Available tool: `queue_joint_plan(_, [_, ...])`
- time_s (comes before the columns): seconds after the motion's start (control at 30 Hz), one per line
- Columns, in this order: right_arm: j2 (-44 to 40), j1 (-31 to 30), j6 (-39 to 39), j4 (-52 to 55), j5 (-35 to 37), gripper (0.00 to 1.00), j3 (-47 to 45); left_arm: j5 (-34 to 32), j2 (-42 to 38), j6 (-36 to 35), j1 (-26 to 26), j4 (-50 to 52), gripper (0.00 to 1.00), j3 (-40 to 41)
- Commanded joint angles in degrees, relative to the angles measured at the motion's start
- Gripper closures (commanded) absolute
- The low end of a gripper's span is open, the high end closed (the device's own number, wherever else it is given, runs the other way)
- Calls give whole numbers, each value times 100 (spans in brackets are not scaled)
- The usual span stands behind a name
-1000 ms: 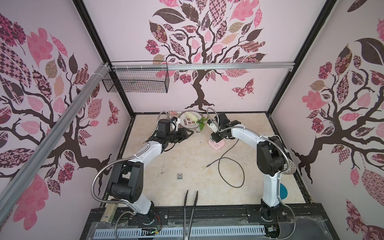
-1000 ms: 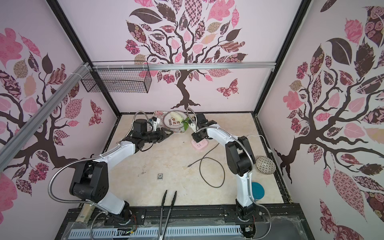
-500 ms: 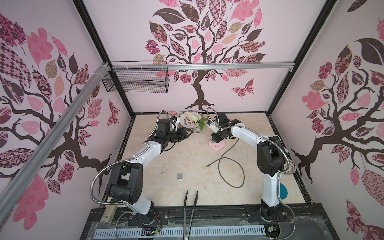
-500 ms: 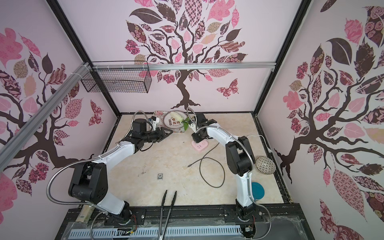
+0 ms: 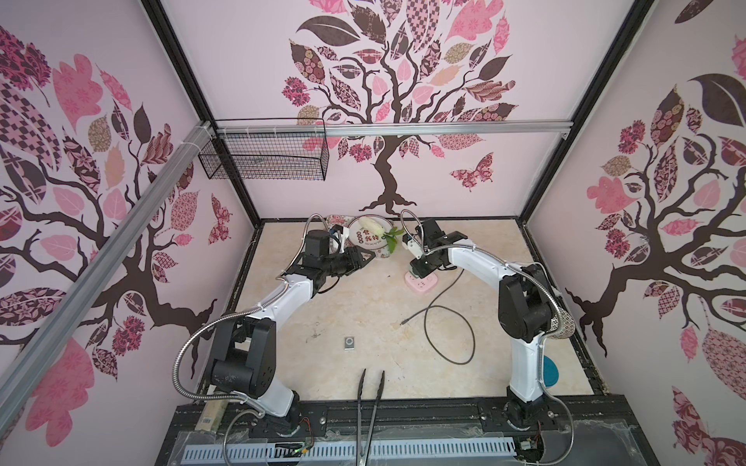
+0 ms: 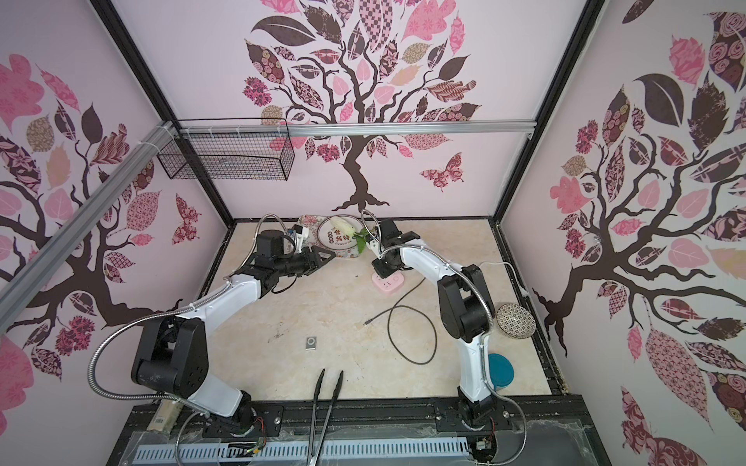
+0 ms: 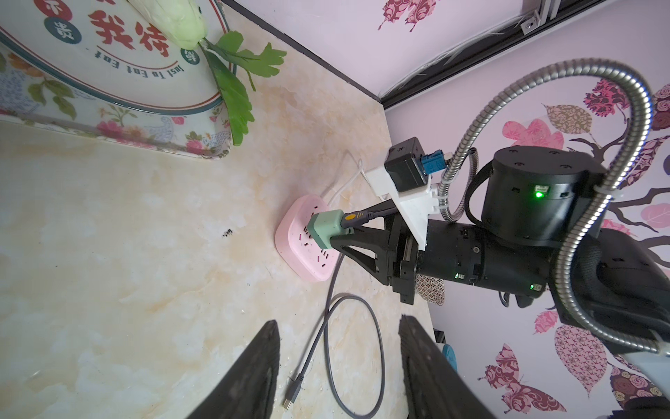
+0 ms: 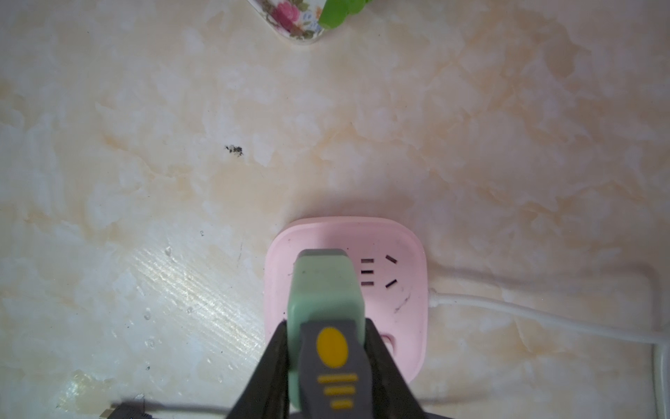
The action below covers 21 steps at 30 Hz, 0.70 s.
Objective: Charge mp3
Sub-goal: Insert the plug into the socket.
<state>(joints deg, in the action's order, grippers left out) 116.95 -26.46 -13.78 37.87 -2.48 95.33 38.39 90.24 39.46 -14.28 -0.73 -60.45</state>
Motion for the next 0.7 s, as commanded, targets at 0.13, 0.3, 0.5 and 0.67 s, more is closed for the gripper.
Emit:
queue_joint_plan(0.13, [221,-13,-98,273,109,100,241,-77,-208,-24,16,-2,45,-64])
queue_joint_plan(0.3, [301,-64,4,300,57,100,174,-232,-247,-159,4,300,45,-154])
queue_joint_plan(0.5, [477,-231,49,283,437,100,-125,-452,-423,-421,-13,736,45,-263])
queue_joint_plan(0.67, [592,-274,42,294,743,100,-309,-613,-593,-571,-16,1072,45,-311])
